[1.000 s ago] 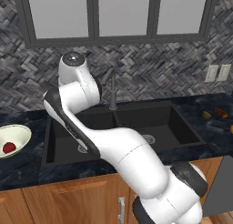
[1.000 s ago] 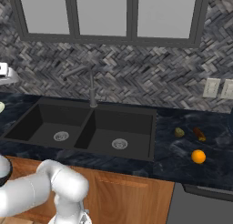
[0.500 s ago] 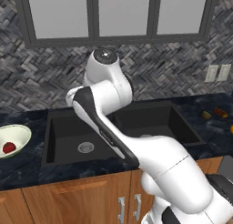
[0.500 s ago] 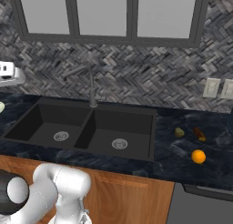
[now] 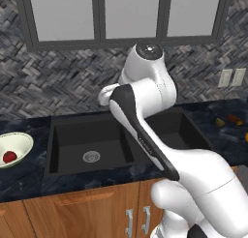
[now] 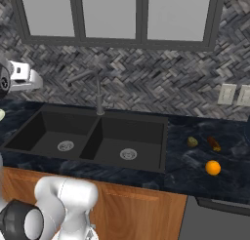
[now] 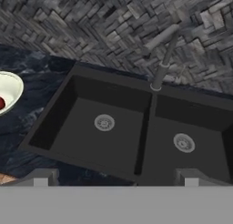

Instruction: There is a mixed pile of frozen fruits and vegetables on the counter. Locate all the frozen vegetables and place the items in a bowl on the counter. Take all the frozen fruits and defrost them in a running sink.

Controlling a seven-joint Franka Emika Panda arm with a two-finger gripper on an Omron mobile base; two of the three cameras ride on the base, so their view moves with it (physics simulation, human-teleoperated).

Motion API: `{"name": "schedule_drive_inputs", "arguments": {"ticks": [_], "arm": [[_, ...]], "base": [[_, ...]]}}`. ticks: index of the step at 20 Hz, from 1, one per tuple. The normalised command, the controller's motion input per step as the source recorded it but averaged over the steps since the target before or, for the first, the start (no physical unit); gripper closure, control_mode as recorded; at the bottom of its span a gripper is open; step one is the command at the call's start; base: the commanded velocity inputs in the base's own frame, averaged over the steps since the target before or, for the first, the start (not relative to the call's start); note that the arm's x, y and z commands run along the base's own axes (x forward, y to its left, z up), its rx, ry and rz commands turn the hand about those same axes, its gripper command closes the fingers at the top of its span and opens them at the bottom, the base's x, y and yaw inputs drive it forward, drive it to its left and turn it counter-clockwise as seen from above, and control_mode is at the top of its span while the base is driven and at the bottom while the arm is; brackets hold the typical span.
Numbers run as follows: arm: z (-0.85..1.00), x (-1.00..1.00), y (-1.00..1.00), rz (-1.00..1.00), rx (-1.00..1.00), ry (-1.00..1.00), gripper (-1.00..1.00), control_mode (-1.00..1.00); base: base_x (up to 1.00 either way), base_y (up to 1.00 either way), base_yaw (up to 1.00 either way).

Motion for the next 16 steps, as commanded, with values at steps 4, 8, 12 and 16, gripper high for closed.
{"name": "schedule_drive_inputs", "arguments": {"ticks": [4,8,12,16], "arm": [[0.18,-0.18,-0.8,-0.11,0.0,0.0,-1.0,-1.0],[0.16,-0.16,-0.79,-0.11,0.0,0.0,-1.0,-1.0],[0.15,-0.05,-0.72,-0.07,0.0,0.0,-1.0,-1.0],[0.11,0.0,-0.68,-0.04,0.0,0.0,-1.0,-1.0]], "base": [[0.0,0.0,0.0],[0.0,0.0,0.0],[0.0,0.0,0.0],[0.0,0.0,0.0]]}}
